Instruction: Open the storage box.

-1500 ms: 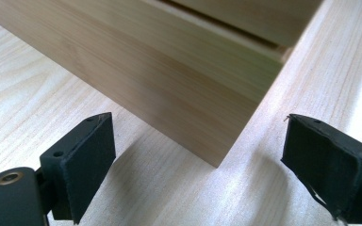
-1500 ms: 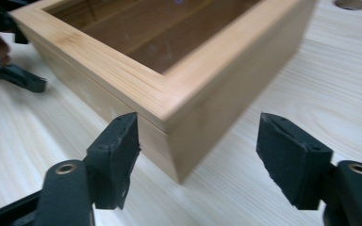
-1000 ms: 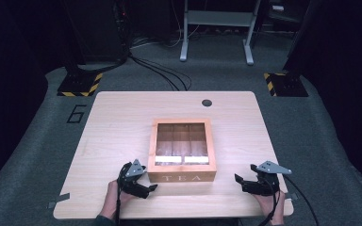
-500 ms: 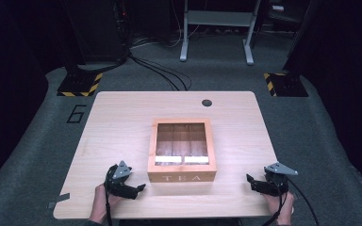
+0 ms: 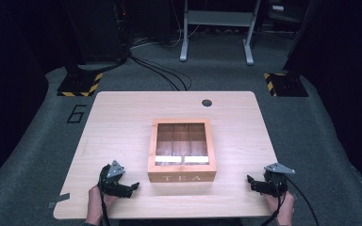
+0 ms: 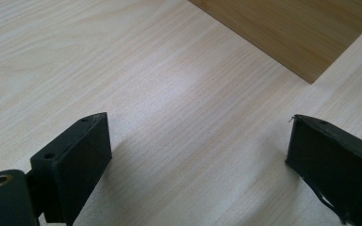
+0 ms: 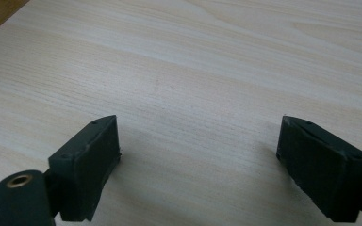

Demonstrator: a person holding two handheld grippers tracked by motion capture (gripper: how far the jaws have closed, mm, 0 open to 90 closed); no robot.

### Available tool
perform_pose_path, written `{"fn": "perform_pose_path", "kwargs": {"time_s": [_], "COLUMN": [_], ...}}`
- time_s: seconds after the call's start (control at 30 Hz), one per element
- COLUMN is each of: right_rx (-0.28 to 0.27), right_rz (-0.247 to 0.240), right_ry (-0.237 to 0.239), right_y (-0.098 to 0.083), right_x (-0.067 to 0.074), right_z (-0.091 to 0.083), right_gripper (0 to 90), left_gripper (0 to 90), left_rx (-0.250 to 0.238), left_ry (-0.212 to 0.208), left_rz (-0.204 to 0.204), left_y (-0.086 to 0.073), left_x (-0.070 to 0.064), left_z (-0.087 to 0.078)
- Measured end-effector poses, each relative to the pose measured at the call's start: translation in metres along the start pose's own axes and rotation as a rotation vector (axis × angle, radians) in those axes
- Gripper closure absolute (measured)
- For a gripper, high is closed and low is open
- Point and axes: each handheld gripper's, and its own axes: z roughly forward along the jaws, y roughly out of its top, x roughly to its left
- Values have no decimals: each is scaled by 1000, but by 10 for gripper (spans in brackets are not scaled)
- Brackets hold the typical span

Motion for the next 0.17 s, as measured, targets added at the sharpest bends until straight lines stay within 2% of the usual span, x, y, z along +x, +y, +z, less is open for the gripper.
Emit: {"fn": "perform_pose_path", "kwargs": {"time_s": [0.17], "right_rx": [7], "right_rz": [2], "right_ry": [-9], "right_y": [1], "right_x": [0], "right_z": [1], "right_gripper": [88], "left_gripper": [58], "left_rx": [1], "left_ry": [5], "left_rz": [-6], "left_y": [0], "left_x": [1], "left_z": [1]}}
